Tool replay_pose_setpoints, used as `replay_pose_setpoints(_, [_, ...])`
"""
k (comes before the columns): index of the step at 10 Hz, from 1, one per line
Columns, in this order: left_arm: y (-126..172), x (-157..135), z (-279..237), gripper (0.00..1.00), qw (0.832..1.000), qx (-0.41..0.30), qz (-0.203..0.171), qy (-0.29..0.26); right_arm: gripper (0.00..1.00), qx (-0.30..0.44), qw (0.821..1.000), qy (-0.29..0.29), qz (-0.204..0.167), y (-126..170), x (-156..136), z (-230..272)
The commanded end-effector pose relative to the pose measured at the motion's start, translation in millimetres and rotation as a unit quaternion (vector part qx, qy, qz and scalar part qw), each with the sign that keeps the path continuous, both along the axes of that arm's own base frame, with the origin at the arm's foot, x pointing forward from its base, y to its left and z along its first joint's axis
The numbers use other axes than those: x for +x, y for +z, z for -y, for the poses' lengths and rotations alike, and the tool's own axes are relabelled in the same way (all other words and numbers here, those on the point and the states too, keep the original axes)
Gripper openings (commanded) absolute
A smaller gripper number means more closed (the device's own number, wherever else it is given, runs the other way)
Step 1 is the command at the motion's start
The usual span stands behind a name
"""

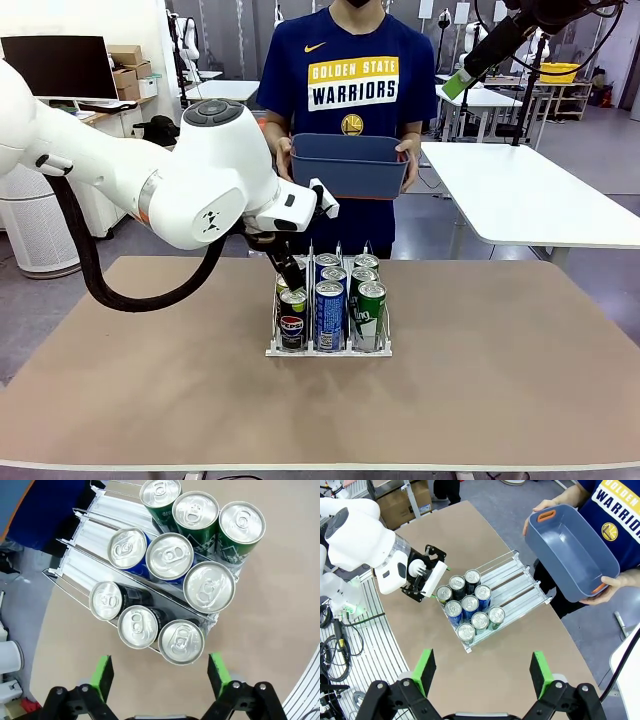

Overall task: Fill the beverage cans into the dispenser.
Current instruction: Place the picked Pepsi coke in the line of the Automatic Can Dispenser with the same cans.

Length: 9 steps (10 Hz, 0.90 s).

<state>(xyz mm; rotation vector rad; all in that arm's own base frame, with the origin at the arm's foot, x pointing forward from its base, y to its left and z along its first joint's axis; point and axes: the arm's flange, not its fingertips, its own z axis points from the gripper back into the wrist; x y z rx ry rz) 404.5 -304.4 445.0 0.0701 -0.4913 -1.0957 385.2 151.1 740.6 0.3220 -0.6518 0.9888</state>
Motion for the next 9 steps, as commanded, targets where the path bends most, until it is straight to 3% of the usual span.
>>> replay_pose_setpoints(1, [-6.5, 8.2, -1.4, 1.0, 1.0, 0.005, -0.009, -0.008, 1.0, 0.0, 1.0, 0.002, -0.006, -0.8, -0.6, 0.4])
replay_pose_setpoints(8, [-10.0, 4.2, 1.6, 1.0, 1.0, 0.004, -0.009, -0.003, 1.0, 0.0, 1.0, 0.002, -0.006, -0.8, -0.6, 0.4])
replay_pose_setpoints(9, [1.6, -1.6, -2.5, 1.0, 0.998, -0.051, -0.029, -0.021, 1.0, 0.0, 1.0, 0.002, -0.006, -0.8, -0.6, 0.4])
